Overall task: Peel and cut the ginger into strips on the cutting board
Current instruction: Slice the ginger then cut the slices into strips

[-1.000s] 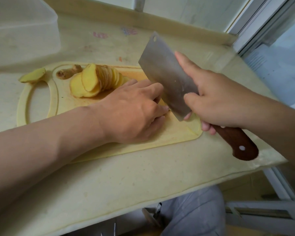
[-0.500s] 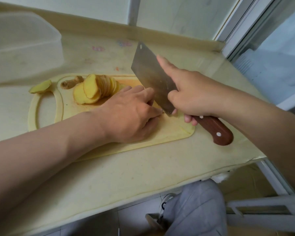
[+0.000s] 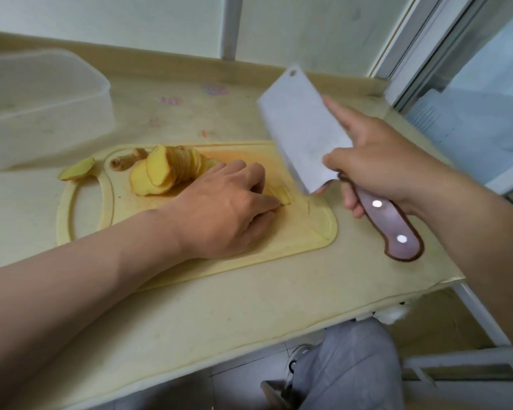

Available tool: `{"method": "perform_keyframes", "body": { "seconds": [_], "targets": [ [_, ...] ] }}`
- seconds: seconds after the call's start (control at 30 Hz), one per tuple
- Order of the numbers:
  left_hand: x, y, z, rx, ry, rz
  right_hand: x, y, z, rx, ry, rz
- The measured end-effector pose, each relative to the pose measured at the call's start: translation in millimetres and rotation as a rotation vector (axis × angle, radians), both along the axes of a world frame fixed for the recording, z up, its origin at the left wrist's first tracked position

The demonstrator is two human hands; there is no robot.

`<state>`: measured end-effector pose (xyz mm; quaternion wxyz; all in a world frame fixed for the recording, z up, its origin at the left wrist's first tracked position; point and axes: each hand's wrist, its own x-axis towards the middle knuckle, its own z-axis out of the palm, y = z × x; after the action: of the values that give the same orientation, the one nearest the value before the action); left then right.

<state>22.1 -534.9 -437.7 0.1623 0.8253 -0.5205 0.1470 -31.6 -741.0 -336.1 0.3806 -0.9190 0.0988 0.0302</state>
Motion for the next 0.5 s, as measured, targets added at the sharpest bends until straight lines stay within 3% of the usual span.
{"method": "perform_keyframes", "body": {
  "seconds": [0.23,0.5],
  "targets": [
    [0.3,-2.4,2.1,0.012,0.041,-0.027,-53.4,-49.6,-26.8,0.333,0.002,-0.242],
    [-5.8,-11.0,13.4,0.054,0.163,0.129,-78.4,-48.3,-55.2,0.44,0.017,-0.229]
  ]
}}
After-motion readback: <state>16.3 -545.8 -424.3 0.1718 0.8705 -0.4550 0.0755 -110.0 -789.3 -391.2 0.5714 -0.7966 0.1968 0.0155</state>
